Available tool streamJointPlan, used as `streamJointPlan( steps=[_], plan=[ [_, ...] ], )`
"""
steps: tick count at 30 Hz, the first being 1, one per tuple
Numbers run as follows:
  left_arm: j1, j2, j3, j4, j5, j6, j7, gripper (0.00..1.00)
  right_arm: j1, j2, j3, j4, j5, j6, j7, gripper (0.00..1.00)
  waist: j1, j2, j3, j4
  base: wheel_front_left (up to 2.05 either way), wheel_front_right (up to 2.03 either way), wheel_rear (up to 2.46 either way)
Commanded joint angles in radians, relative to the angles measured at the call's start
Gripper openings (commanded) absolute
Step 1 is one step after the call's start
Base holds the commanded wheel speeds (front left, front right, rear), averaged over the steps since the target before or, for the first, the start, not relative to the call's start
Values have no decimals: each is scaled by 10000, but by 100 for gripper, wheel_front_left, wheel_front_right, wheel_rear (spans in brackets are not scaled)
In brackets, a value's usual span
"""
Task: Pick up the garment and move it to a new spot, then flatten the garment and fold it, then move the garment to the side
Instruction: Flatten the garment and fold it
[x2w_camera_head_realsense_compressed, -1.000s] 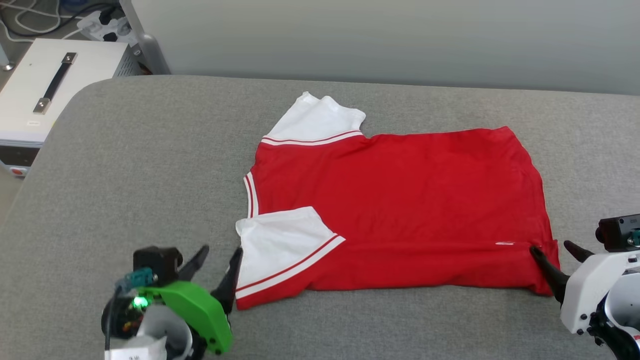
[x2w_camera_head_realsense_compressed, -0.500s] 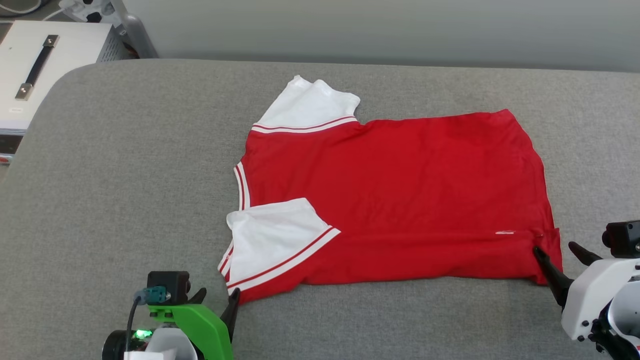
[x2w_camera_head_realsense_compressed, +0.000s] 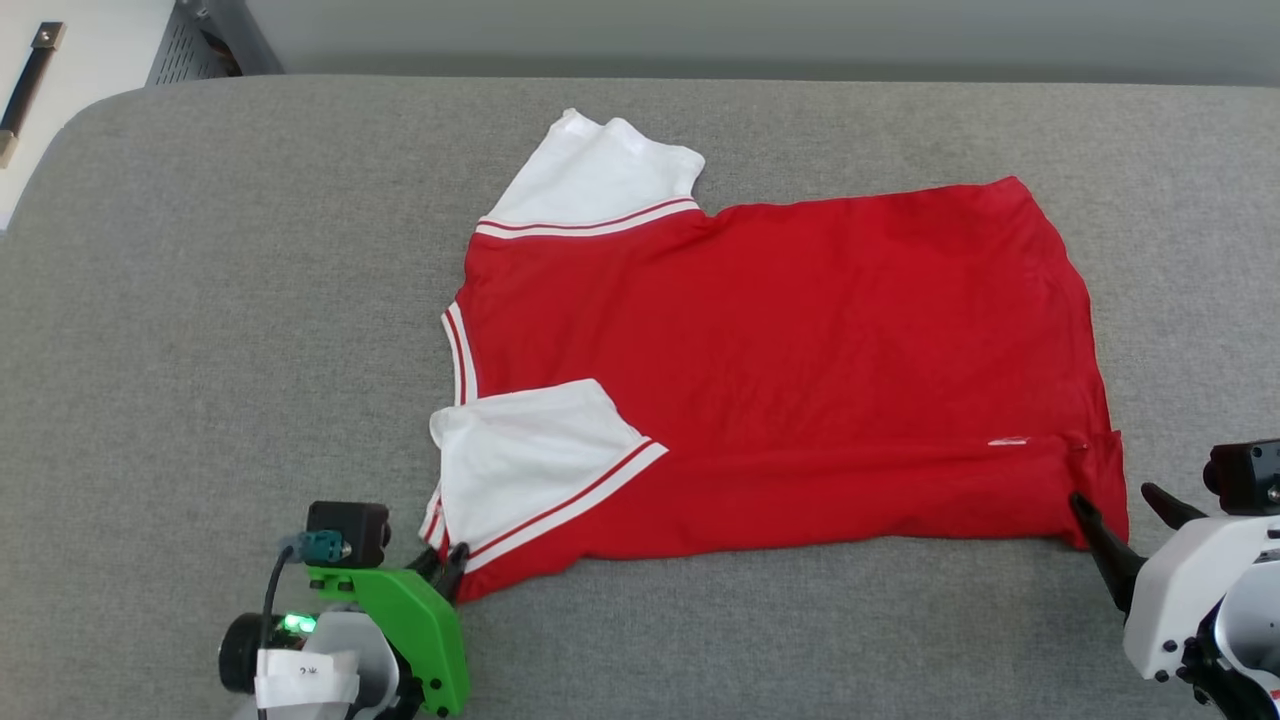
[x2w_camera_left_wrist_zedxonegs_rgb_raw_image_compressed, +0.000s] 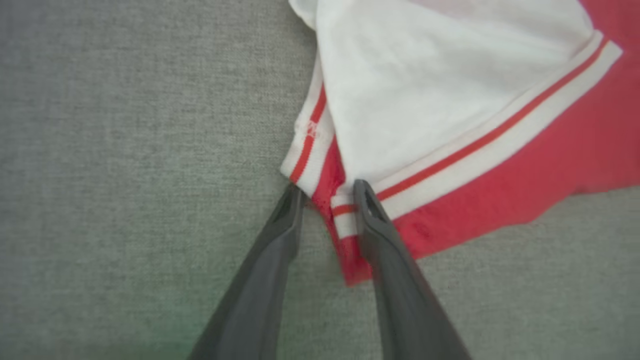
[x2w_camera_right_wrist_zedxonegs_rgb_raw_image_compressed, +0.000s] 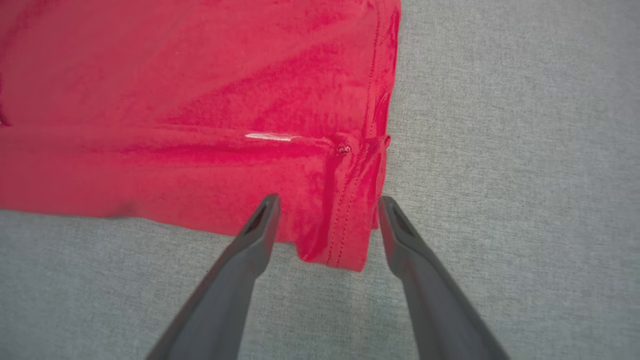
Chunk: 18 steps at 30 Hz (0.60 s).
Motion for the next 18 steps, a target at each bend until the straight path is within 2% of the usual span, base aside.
streamJointPlan(
  steps=[1, 9, 14, 18],
  plan=[
    [222, -192, -253, 377, -150, -103, 171, 0, -115, 38, -24, 61, -128, -11, -34, 100, 0, -1, -106, 36, 0, 0, 0],
    [140, -201, 181, 235, -61, -224, -1198, 0, -26, 33, -265, 496, -637, -11, 285, 100, 0, -1, -580, 295, 0, 0, 0],
    [31, 12, 392, -677, 146, -89, -1674, 0, -238, 51, -215, 1042, -1310, -11, 568, 100, 0, -1, -555, 421, 0, 0, 0],
    [40, 118, 466, -1305, 319, 119, -1870, 0, -631, 386, -339, 1535, -1704, -11, 780, 100, 0, -1, -422, 500, 0, 0, 0]
  ],
)
